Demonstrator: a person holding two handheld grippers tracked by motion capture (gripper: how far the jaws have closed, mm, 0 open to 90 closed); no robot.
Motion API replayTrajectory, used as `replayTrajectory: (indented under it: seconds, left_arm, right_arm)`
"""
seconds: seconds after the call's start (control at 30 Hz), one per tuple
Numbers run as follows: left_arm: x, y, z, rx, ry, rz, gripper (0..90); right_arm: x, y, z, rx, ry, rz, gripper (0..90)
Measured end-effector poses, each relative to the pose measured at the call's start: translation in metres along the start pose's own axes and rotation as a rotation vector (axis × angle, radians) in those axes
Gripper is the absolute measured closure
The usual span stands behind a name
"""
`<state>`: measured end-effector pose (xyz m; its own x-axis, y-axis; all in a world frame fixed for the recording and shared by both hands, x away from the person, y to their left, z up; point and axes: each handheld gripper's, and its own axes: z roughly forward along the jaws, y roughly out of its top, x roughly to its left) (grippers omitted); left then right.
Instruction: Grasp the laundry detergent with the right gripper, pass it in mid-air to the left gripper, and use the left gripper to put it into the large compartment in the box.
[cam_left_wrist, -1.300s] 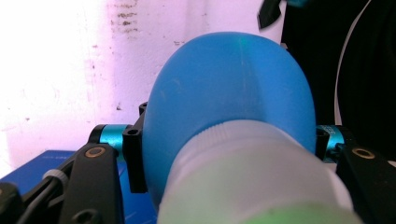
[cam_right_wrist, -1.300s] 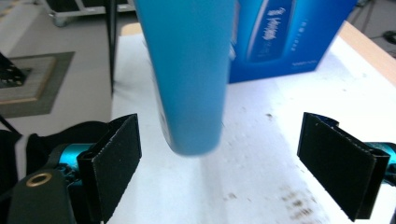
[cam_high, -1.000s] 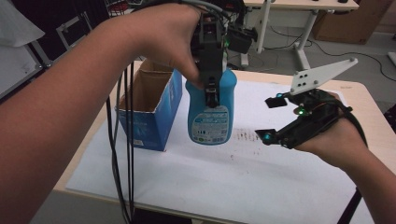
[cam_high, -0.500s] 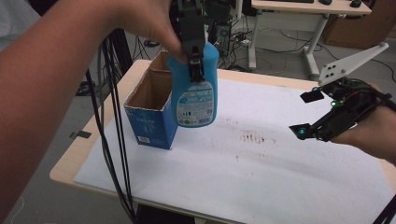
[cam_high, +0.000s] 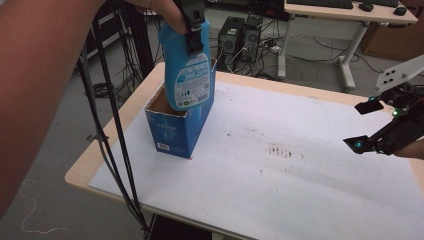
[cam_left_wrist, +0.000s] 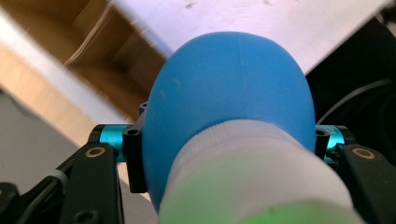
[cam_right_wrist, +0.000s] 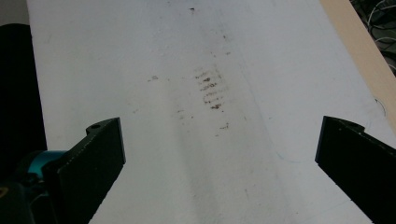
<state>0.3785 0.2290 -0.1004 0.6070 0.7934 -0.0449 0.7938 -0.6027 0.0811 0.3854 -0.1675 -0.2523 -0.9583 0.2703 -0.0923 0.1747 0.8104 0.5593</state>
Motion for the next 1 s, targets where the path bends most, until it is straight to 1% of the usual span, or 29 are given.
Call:
replayTrajectory:
  seconds: [0.07, 0.13, 0.23, 0.3, 0.37, 0.43, 0.47, 0.6, 0.67, 0.73, 0.77, 0.83, 0.87, 0.9, 1.0]
  left_arm:
    - [0.009, -0.003, -0.001, -0.001, 0.003, -0.083, 38.1]
    - [0.017, -0.006, -0.002, -0.016, 0.002, -0.169, 38.1]
    - [0.026, -0.009, 0.000, -0.027, 0.006, -0.277, 38.1]
    - [0.031, -0.010, 0.003, -0.026, 0.016, -0.337, 38.1]
    - [0.037, -0.010, 0.007, -0.025, 0.024, -0.378, 38.1]
    - [0.041, -0.010, 0.014, -0.018, 0.026, -0.398, 38.1]
    - [0.045, -0.010, 0.021, -0.010, 0.023, -0.413, 38.1]
    - [0.052, -0.008, 0.036, -0.002, 0.021, -0.388, 38.1]
    - [0.055, -0.006, 0.046, 0.015, 0.013, -0.360, 38.1]
    - [0.057, -0.005, 0.056, 0.014, 0.003, -0.349, 38.1]
    - [0.058, -0.004, 0.061, 0.023, 0.000, -0.326, 38.1]
    - [0.058, -0.004, 0.061, 0.023, 0.000, -0.326, 38.1]
    - [0.059, -0.001, 0.079, 0.053, 0.006, -0.224, 38.1]
    - [0.059, 0.000, 0.085, 0.059, 0.010, -0.196, 38.1]
    - [0.062, 0.001, 0.103, 0.080, 0.008, -0.136, 38.1]
  right_arm:
    - [0.000, 0.000, 0.001, 0.006, 0.002, -0.002, 0.6]
    - [0.000, 0.000, 0.002, 0.009, 0.002, -0.004, 0.6]
    - [0.001, 0.001, 0.003, 0.007, 0.003, -0.007, 0.6]
    - [0.001, 0.002, 0.004, 0.009, 0.004, -0.010, 0.6]
    - [0.002, 0.001, 0.006, 0.013, 0.005, -0.012, 0.6]
    - [0.002, 0.001, 0.007, 0.020, 0.006, -0.008, 0.6]
    - [0.002, 0.000, 0.008, 0.019, 0.005, -0.007, 0.6]
    - [0.003, -0.002, 0.009, 0.022, 0.004, 0.000, 0.6]
    - [0.003, -0.003, 0.010, 0.023, 0.003, 0.006, 0.6]
    - [0.003, -0.004, 0.011, 0.024, 0.002, 0.009, 0.6]
    - [0.004, -0.005, 0.011, 0.027, 0.003, 0.011, 0.6]
    - [0.004, -0.006, 0.011, 0.026, 0.004, 0.013, 0.6]
    - [0.004, -0.007, 0.013, 0.030, 0.004, 0.018, 0.6]
    - [0.004, -0.008, 0.013, 0.031, 0.004, 0.021, 0.6]
    - [0.005, -0.009, 0.016, 0.042, 0.005, 0.024, 0.6]
